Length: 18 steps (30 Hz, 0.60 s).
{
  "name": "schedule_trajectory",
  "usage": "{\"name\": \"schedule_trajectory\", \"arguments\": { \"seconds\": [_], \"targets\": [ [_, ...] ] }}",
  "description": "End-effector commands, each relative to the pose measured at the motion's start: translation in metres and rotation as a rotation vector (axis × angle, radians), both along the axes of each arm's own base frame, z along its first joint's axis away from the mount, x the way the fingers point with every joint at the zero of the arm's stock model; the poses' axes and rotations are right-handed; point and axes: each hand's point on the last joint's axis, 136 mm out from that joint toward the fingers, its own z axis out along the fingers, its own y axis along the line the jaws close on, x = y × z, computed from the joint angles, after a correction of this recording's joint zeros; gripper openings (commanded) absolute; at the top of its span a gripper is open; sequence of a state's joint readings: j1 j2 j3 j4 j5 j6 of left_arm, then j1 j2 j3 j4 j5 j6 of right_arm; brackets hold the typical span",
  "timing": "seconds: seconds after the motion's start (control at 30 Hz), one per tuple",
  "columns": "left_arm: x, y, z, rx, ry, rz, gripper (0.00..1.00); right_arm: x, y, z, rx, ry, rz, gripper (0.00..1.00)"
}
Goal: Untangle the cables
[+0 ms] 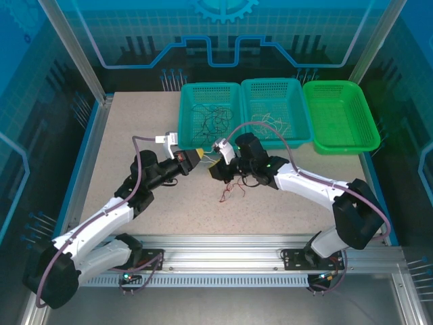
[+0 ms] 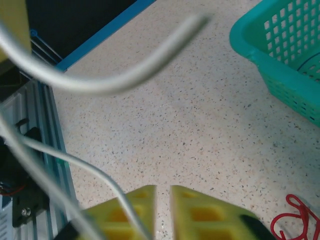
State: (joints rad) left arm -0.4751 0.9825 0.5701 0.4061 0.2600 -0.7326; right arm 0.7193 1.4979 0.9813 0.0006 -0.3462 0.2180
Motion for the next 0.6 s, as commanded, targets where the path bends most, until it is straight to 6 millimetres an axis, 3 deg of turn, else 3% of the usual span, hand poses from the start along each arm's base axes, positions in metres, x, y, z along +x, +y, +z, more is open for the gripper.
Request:
{"name": "schedule_trajectory", "arguments": {
  "seconds": [0.0,0.03,0.13,0.2,0.33,0.4,0.57],
  "targets": [
    [-0.003,-0.005,0.021,-0.001,-0.072,-0.031,0.03,0.007,-0.007,0.035,0.058,-0.052,-0.083,0.0],
    [-0.004,-0.005,0.021,0.005,-0.08,-0.037,0.12,0.012,-0.014,0.037,0.055,-0.047,-0.132,0.0],
    [-0.01,-0.009,0.024,0.031,-0.115,-0.075,0.56,0.024,-0.039,0.05,0.092,-0.022,-0.252,0.0],
    [-0.017,-0.014,0.027,0.054,-0.15,-0.125,0.7,0.034,-0.059,0.065,0.137,-0.032,-0.328,0.0],
    [-0.035,-0.023,0.032,0.095,-0.211,-0.215,0.79,0.063,-0.106,0.096,0.161,-0.121,-0.495,0.0],
    [-0.047,-0.031,0.034,0.112,-0.241,-0.274,0.82,0.087,-0.137,0.107,0.129,-0.149,-0.623,0.0],
    [-0.073,-0.055,0.031,0.171,-0.289,-0.38,0.85,0.156,-0.223,0.111,0.072,-0.104,-0.954,0.0]
  ]
}}
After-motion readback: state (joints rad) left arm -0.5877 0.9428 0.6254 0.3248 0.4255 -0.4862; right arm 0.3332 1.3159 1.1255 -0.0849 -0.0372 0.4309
